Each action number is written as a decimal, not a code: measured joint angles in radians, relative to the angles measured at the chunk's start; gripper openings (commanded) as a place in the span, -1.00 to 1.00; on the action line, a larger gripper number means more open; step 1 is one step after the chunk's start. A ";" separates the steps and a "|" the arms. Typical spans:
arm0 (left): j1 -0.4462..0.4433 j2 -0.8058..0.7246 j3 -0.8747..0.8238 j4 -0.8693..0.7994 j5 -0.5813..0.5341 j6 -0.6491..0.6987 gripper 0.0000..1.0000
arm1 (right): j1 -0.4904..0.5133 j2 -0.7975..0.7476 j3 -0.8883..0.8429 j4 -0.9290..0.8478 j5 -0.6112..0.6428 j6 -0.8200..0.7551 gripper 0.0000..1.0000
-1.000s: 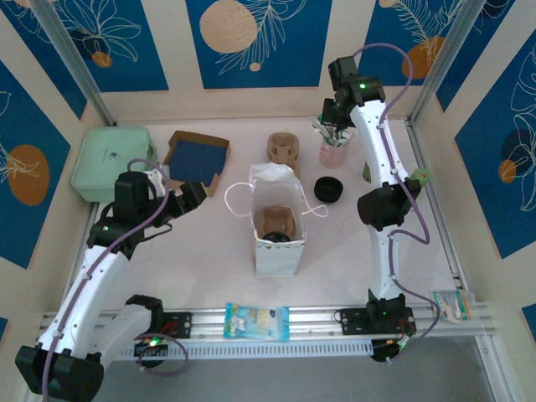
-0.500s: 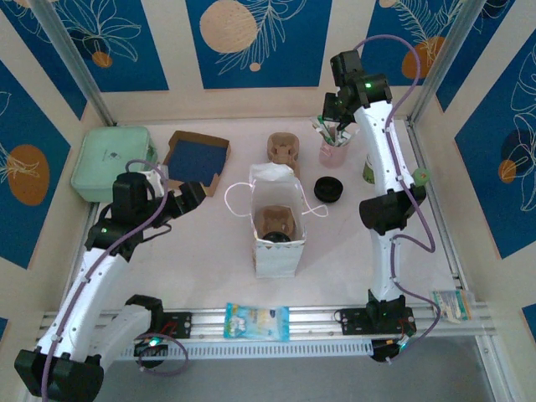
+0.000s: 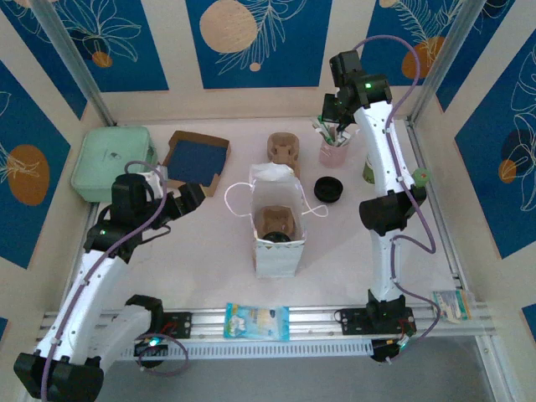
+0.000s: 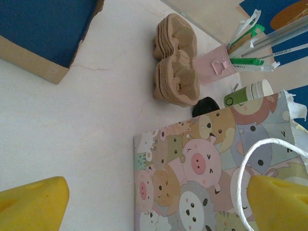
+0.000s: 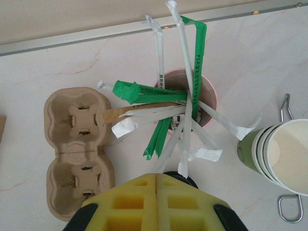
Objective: Pack the takeout coffee
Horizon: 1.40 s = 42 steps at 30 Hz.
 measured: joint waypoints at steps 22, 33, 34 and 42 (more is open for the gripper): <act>0.000 -0.002 0.011 -0.001 0.000 0.000 0.88 | 0.012 -0.074 0.000 0.008 -0.004 -0.008 -0.95; 0.000 -0.015 0.013 -0.004 0.000 0.000 0.87 | 0.027 -0.138 0.000 0.006 -0.008 -0.014 -0.95; 0.000 -0.015 0.013 -0.004 0.000 0.000 0.86 | 0.030 -0.144 0.000 0.005 -0.008 -0.015 -0.95; 0.000 -0.026 0.013 -0.005 0.000 0.000 0.87 | 0.050 -0.184 0.000 -0.001 -0.008 -0.015 -0.95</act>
